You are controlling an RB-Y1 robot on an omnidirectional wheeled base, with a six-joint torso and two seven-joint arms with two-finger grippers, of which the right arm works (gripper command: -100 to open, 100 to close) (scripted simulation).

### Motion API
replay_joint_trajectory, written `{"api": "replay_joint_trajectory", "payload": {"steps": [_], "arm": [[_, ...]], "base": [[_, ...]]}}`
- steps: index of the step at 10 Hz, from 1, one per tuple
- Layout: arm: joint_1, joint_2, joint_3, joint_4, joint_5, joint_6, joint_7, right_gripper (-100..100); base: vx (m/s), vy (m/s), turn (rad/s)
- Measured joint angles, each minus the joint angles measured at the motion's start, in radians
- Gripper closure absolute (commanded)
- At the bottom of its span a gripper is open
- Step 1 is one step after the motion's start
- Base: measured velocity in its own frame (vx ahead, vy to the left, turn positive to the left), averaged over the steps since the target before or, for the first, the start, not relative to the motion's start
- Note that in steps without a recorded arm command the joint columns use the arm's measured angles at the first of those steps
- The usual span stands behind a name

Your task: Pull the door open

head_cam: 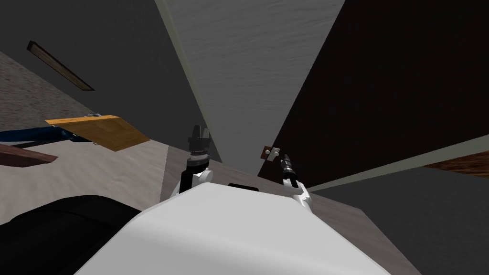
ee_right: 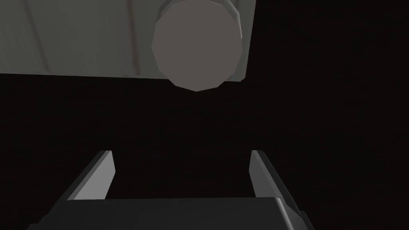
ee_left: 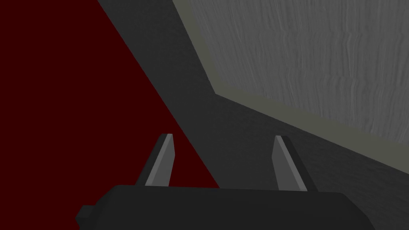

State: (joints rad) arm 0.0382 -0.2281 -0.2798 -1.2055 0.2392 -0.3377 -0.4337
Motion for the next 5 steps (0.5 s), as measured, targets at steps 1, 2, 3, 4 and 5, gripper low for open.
{"api": "replay_joint_trajectory", "payload": {"steps": [1, 2, 3, 4, 5], "arm": [[-0.013, 0.013, 0.017, -0.013, 0.003, 0.003, 0.001, -100], [-0.015, 0.015, 0.020, -0.014, 0.003, 0.004, 0.001, 100], [-0.014, 0.014, 0.018, -0.014, 0.003, 0.003, 0.001, 100], [-0.016, 0.014, 0.019, -0.014, 0.003, 0.002, 0.001, 100], [-0.016, 0.015, 0.021, -0.013, 0.004, 0.002, 0.001, 100]], "base": [[0.085, 0.058, 0.037], [-0.008, -0.003, -0.034], [-0.029, -0.019, 0.014], [-0.026, -0.015, 0.025], [-0.017, -0.006, 0.008]]}}
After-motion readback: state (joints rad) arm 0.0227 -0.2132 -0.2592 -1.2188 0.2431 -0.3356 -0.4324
